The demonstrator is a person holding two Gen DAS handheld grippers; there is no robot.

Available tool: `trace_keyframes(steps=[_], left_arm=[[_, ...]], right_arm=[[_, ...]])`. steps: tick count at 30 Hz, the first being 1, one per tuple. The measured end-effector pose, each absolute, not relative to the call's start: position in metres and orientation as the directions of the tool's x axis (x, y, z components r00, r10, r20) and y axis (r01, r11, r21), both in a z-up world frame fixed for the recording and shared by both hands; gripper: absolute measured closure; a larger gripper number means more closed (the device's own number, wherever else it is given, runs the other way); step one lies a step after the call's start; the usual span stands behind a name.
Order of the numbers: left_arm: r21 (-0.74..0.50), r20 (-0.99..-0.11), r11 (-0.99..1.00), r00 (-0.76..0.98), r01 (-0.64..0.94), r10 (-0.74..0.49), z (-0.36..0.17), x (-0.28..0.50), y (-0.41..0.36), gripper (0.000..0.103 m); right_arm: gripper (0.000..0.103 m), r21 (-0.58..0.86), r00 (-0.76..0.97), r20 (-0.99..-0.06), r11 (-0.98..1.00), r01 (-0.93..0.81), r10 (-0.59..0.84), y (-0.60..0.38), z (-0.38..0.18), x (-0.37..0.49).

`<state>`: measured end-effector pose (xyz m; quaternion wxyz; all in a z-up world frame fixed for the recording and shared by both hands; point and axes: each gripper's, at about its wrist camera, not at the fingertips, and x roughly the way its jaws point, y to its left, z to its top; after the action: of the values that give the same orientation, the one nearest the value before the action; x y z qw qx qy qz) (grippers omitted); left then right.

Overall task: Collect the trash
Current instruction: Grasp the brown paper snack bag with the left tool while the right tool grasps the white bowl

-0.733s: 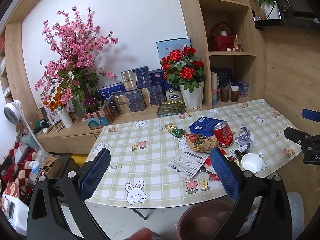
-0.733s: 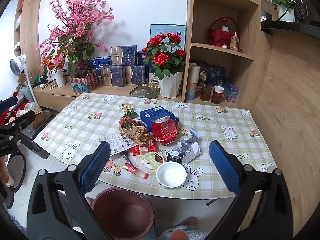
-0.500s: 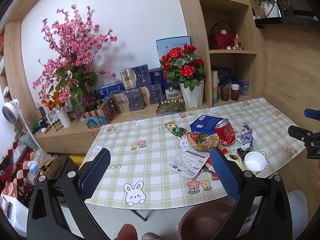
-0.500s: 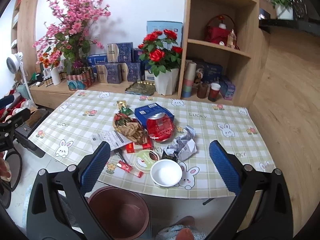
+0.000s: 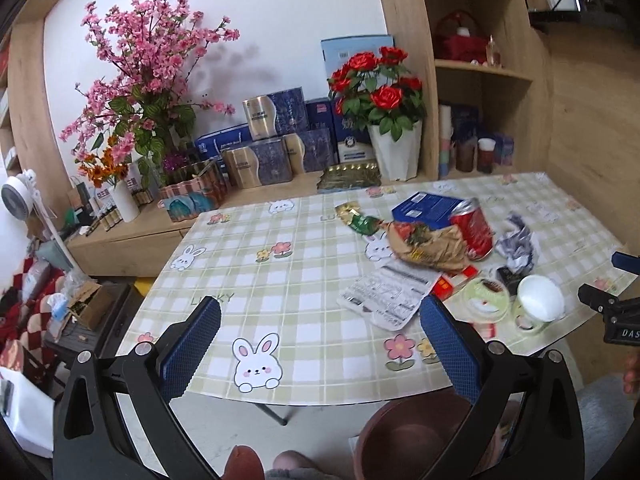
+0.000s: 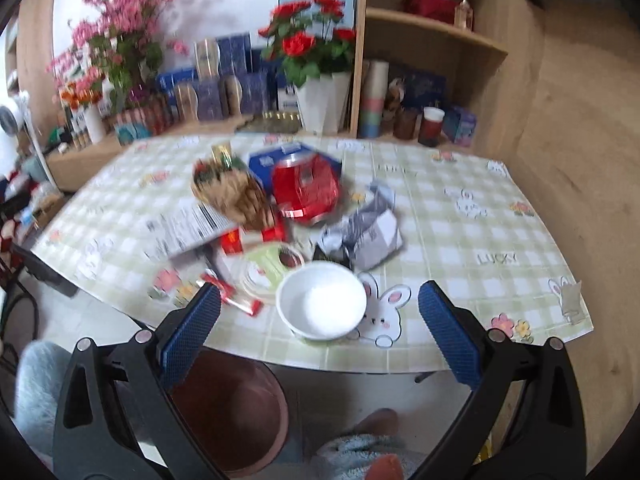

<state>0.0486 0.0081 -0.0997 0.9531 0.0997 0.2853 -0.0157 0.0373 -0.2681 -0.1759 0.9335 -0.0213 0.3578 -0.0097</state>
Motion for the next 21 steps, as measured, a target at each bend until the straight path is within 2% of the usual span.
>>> trace_keyframes(steps=[5, 12, 16, 21], left_arm=[[0.161, -0.583, 0.985, 0.811, 0.065, 0.042, -0.120, 0.064, 0.013, 0.005], [0.091, -0.640, 0.994, 0.768, 0.054, 0.016, -0.137, 0.087, 0.019, 0.006], [0.062, -0.680, 0.996, 0.733, 0.065, -0.005, -0.149, 0.101, 0.013, 0.006], [-0.050, -0.723, 0.991, 0.680, 0.125, -0.122, -0.158, 0.122, 0.003, 0.006]], right_arm=[[0.006, -0.053, 0.715, -0.698, 0.999, 0.009, -0.043, -0.269, -0.214, 0.059], [0.006, -0.151, 0.661, -0.737, 0.987, 0.045, -0.143, -0.266, -0.262, 0.092], [0.006, -0.090, 0.637, -0.762, 0.993, 0.077, -0.118, -0.276, -0.273, 0.106], [0.006, -0.052, 0.619, -0.782, 0.998, 0.045, -0.069, -0.279, -0.280, 0.114]])
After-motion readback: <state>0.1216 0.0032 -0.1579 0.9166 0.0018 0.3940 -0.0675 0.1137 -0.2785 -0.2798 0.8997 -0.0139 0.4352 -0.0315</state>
